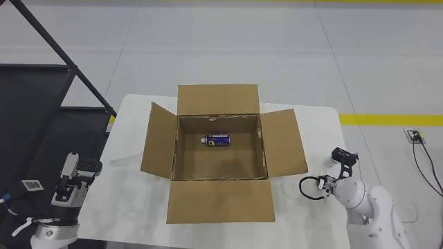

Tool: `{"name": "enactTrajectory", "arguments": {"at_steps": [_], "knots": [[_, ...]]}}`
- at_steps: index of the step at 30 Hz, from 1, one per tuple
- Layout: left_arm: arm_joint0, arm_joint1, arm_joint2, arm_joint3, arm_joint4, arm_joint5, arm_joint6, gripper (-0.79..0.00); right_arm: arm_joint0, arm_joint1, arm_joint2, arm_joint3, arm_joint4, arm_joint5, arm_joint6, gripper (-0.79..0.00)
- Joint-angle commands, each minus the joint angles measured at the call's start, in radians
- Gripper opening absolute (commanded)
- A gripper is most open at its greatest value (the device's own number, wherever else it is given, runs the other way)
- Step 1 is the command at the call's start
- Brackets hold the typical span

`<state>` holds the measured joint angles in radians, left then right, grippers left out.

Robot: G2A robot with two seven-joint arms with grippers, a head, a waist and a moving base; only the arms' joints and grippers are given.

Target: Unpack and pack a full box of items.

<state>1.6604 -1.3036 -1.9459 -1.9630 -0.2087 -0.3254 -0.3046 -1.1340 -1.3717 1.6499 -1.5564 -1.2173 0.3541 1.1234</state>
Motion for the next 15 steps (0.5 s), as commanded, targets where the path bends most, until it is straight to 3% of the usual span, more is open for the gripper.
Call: {"name": "enactTrajectory", "arguments": {"at_steps": [1,8,15], "knots": [[0.000,0.000,0.000,0.000,0.000,0.000,0.000,0.000,0.004,0.001,0.000,0.006,0.001,0.000,0.001,-0.449],[0.000,0.000,0.000,0.000,0.000,0.000,0.000,0.000,0.005,0.005,-0.002,-0.014,0.000,0.019,-0.005,-0.376],[0.000,0.000,0.000,0.000,0.000,0.000,0.000,0.000,-0.084,0.010,0.026,-0.271,0.058,-0.028,-0.054,-0.394]]}}
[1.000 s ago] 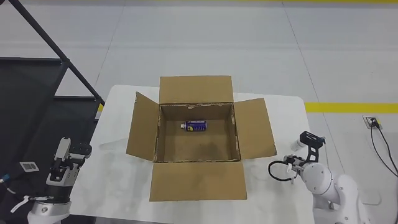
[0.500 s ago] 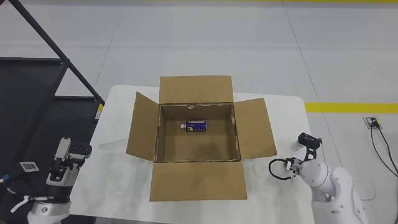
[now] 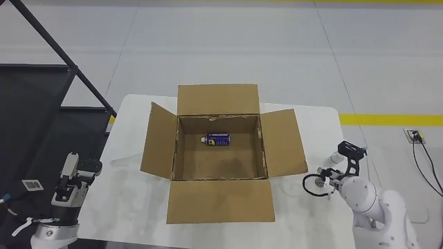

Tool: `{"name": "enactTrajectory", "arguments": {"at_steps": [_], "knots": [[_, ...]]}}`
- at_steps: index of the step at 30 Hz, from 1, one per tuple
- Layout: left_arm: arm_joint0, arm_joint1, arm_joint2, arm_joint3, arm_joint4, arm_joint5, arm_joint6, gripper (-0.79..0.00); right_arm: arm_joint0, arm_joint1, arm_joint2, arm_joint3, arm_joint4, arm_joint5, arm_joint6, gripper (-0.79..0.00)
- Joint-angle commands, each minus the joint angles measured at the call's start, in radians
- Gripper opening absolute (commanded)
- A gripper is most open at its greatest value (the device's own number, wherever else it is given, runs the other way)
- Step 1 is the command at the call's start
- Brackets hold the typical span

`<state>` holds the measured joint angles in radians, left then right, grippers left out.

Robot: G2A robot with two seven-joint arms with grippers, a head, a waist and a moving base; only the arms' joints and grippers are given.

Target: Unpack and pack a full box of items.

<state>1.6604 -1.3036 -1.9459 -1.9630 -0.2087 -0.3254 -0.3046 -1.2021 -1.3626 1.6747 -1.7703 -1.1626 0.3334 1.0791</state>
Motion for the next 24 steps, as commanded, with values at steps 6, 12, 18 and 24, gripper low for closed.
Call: {"name": "enactTrajectory", "arguments": {"at_steps": [6,12,18,24], "knots": [[0.000,0.000,0.000,0.000,0.000,0.000,0.000,0.000,-0.083,0.000,-0.071,-0.359,-0.052,-0.026,-0.083,0.000],[0.000,0.000,0.000,0.000,0.000,0.000,0.000,0.000,0.030,-0.003,-0.277,-0.373,-0.095,-0.175,-0.074,0.000],[0.000,0.000,0.000,0.000,0.000,0.000,0.000,0.000,0.355,-0.033,-0.520,-0.053,-0.079,-0.260,0.008,0.000],[0.000,0.000,0.000,0.000,0.000,0.000,0.000,0.000,0.613,-0.088,-0.693,0.306,0.049,-0.286,0.005,0.000]]}}
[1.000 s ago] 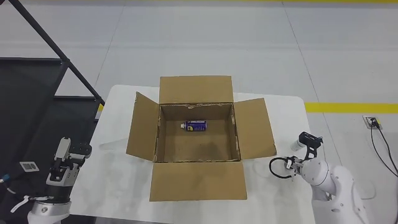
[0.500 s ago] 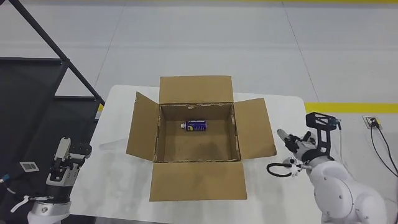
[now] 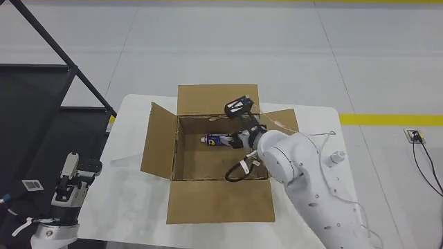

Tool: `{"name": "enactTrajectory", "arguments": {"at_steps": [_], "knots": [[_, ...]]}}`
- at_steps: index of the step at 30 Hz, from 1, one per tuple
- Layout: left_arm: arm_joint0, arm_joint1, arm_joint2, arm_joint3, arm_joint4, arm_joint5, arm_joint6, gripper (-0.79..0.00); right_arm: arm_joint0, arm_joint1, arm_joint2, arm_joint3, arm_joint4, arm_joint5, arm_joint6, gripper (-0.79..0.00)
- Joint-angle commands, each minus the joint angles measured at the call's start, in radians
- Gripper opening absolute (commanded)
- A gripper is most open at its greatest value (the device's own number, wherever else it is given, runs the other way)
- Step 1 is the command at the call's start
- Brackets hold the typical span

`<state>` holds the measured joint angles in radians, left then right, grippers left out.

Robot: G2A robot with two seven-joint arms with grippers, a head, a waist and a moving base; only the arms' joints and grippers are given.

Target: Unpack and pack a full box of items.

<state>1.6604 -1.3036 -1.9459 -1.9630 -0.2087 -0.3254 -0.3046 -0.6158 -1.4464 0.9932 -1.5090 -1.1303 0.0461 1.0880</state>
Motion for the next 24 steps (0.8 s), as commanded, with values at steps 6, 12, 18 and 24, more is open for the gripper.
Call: {"name": "enactTrajectory", "arguments": {"at_steps": [6,12,18,24], "knots": [[0.000,0.000,0.000,0.000,0.000,0.000,0.000,0.000,0.027,-0.004,-0.011,0.045,0.016,0.001,-0.004,0.000],[0.000,0.000,0.000,0.000,0.000,0.000,0.000,0.000,0.027,-0.004,-0.011,0.045,0.016,0.001,-0.004,0.000],[0.000,0.000,0.000,0.000,0.000,0.000,0.000,0.000,0.121,-0.030,-0.134,0.207,-0.011,-0.171,-0.017,0.000],[0.000,0.000,0.000,0.000,0.000,0.000,0.000,0.000,0.314,-0.110,-0.297,0.547,0.038,-0.309,-0.005,0.000]]}}
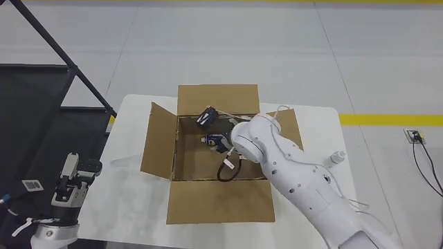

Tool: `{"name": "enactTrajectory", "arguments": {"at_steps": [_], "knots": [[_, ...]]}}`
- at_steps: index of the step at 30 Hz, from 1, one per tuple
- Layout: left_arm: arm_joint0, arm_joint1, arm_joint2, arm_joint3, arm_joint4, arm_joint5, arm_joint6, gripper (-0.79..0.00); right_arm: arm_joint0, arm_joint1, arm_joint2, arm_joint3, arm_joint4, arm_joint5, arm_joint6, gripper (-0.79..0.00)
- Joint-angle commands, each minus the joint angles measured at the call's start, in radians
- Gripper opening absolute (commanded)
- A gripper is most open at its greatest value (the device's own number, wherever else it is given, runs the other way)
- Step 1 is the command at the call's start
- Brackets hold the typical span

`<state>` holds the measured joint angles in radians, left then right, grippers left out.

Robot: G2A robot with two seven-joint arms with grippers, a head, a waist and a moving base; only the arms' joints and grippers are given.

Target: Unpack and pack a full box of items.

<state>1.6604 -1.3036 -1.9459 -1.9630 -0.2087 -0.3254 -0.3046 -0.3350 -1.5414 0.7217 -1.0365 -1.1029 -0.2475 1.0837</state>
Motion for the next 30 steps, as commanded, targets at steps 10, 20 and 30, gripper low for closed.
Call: {"name": "enactTrajectory", "arguments": {"at_steps": [10,20,30], "knots": [[0.000,0.000,0.000,0.000,0.000,0.000,0.000,0.000,0.183,-0.171,-0.207,0.487,0.053,-0.210,-0.148,0.000],[0.000,0.000,0.000,0.000,0.000,0.000,0.000,0.000,0.197,-0.199,-0.233,0.545,0.036,-0.198,-0.147,0.000],[0.005,0.001,0.015,-0.011,0.032,-0.007,-0.007,0.000,0.171,-0.195,-0.246,0.585,-0.036,-0.267,-0.317,0.000]]}}
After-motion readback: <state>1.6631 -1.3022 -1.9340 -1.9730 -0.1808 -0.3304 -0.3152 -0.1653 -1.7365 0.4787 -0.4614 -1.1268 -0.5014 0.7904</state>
